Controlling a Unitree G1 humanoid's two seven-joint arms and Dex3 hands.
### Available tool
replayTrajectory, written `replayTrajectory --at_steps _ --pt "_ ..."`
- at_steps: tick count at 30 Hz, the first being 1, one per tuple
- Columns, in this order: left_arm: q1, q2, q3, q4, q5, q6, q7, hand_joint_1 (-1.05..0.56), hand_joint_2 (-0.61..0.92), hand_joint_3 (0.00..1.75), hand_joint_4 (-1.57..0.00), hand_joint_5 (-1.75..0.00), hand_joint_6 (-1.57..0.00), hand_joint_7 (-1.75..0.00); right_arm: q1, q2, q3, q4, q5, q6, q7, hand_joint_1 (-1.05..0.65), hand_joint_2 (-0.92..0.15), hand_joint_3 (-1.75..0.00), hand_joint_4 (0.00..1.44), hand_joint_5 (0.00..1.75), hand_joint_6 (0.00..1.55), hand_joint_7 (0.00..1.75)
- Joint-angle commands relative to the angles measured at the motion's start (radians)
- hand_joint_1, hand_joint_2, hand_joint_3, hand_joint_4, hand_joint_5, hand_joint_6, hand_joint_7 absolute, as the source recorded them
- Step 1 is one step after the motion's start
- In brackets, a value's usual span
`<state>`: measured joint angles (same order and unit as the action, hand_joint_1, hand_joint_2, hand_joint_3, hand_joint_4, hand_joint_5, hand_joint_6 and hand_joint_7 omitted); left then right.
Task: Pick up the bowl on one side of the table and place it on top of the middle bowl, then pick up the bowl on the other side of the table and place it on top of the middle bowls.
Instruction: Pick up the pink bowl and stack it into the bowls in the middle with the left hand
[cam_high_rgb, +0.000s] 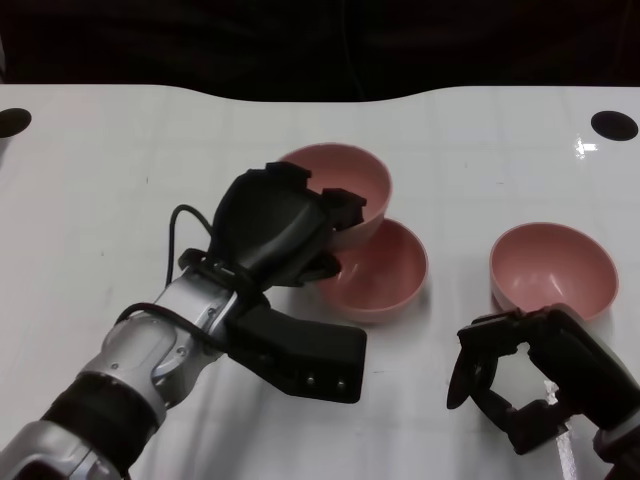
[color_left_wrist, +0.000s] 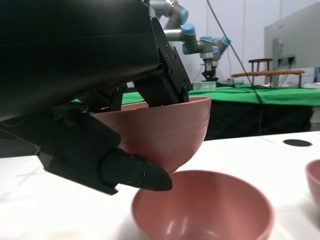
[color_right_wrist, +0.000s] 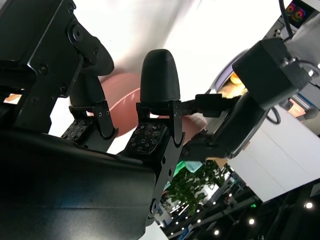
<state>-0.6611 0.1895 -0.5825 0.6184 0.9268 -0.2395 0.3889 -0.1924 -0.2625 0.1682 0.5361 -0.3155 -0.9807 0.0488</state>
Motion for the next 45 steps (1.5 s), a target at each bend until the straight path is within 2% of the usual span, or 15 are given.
replayTrajectory --at_steps 1,11,16,18,19,20,21,22,25,27,28,30,37,45 --pt "-0.037 -0.009 -0.018 0.025 0.005 -0.010 -0.005 -0.33 0.60 0.77 -0.89 -1.75 -0.85 -1.20 -0.009 -0.021 -0.007 0.010 0.011 -0.015 0.005 0.22 -0.04 -1.49 1.07 1.40 1.10 1.00" --pt "-0.057 -0.047 -0.053 0.088 0.007 -0.035 -0.012 -0.35 0.63 0.79 -0.87 -1.75 -0.83 -1.22 0.000 -0.020 -0.005 -0.005 0.016 0.001 0.017 0.24 -0.06 -1.48 1.04 1.40 1.10 0.99" --pt "-0.053 -0.059 -0.064 0.110 0.007 -0.033 -0.011 -0.37 0.69 0.65 -0.84 -1.73 -0.82 -1.15 0.000 -0.019 -0.007 -0.008 0.015 0.003 0.018 0.22 -0.06 -1.47 1.04 1.40 1.10 0.98" --pt "-0.043 -0.063 -0.057 0.118 -0.019 -0.047 -0.032 -0.37 0.77 0.52 -0.83 -1.61 -0.83 -1.01 -0.002 -0.019 -0.006 -0.004 0.017 -0.004 0.018 0.23 -0.06 -1.47 1.04 1.40 1.10 0.98" --pt "-0.039 -0.065 -0.053 0.120 -0.033 -0.051 -0.054 -0.36 0.84 0.42 -0.77 -1.43 -0.73 -0.92 -0.003 -0.019 -0.006 -0.002 0.017 -0.008 0.017 0.23 -0.06 -1.48 1.05 1.40 1.10 0.98" --pt "-0.038 -0.064 -0.052 0.118 -0.046 -0.049 -0.086 -0.36 0.88 0.37 -0.71 -1.33 -0.66 -0.84 -0.004 -0.019 -0.006 0.000 0.017 -0.011 0.017 0.23 -0.06 -1.48 1.05 1.40 1.10 0.98" --pt "-0.039 -0.061 -0.054 0.110 -0.052 -0.039 -0.125 -0.36 0.90 0.35 -0.61 -1.22 -0.57 -0.74 -0.005 -0.019 -0.006 0.002 0.015 -0.014 0.015 0.22 -0.06 -1.48 1.05 1.40 1.10 0.98" --pt "-0.041 -0.057 -0.057 0.101 -0.054 -0.028 -0.160 -0.38 0.91 0.37 -0.48 -0.95 -0.45 -0.55 -0.006 -0.020 -0.006 0.004 0.015 -0.016 0.015 0.22 -0.06 -1.48 1.06 1.41 1.10 0.98" --pt "-0.037 -0.049 -0.057 0.079 -0.056 -0.019 -0.203 -0.50 0.92 0.39 -0.29 -0.64 -0.29 -0.29 -0.007 -0.020 -0.006 0.003 0.016 -0.011 0.018 0.20 -0.05 -1.49 1.05 1.41 1.10 0.98" --pt "-0.029 -0.045 -0.051 0.057 -0.064 -0.012 -0.224 -0.59 0.92 0.42 -0.20 -0.58 -0.20 -0.23 -0.006 -0.019 -0.007 0.001 0.016 -0.007 0.017 0.20 -0.05 -1.50 1.05 1.42 1.10 0.99" --pt "-0.024 -0.042 -0.048 0.037 -0.067 0.001 -0.244 -0.67 0.92 0.48 -0.09 -0.61 -0.15 -0.20 -0.004 -0.019 -0.007 -0.004 0.014 0.001 0.018 0.19 -0.05 -1.50 1.05 1.43 1.09 0.99" --pt "-0.014 -0.036 -0.044 -0.004 -0.073 0.026 -0.285 -0.74 0.92 0.55 -0.02 -0.57 -0.10 -0.18 0.000 -0.018 -0.007 -0.013 0.015 0.013 0.021 0.17 -0.06 -1.50 1.06 1.45 1.09 0.99" --pt "0.010 -0.015 -0.035 -0.097 -0.087 0.080 -0.389 -0.92 0.92 0.69 0.00 -0.24 -0.01 -0.15 0.006 -0.016 -0.004 -0.023 0.033 0.029 0.033 0.19 -0.06 -1.51 1.04 1.48 1.08 1.00" --pt "0.035 0.007 -0.020 -0.155 -0.097 0.095 -0.422 -0.96 0.92 0.71 0.00 -0.22 -0.01 -0.16 0.007 -0.015 -0.003 -0.027 0.047 0.030 0.046 0.21 -0.04 -1.52 0.97 1.47 1.07 1.03"
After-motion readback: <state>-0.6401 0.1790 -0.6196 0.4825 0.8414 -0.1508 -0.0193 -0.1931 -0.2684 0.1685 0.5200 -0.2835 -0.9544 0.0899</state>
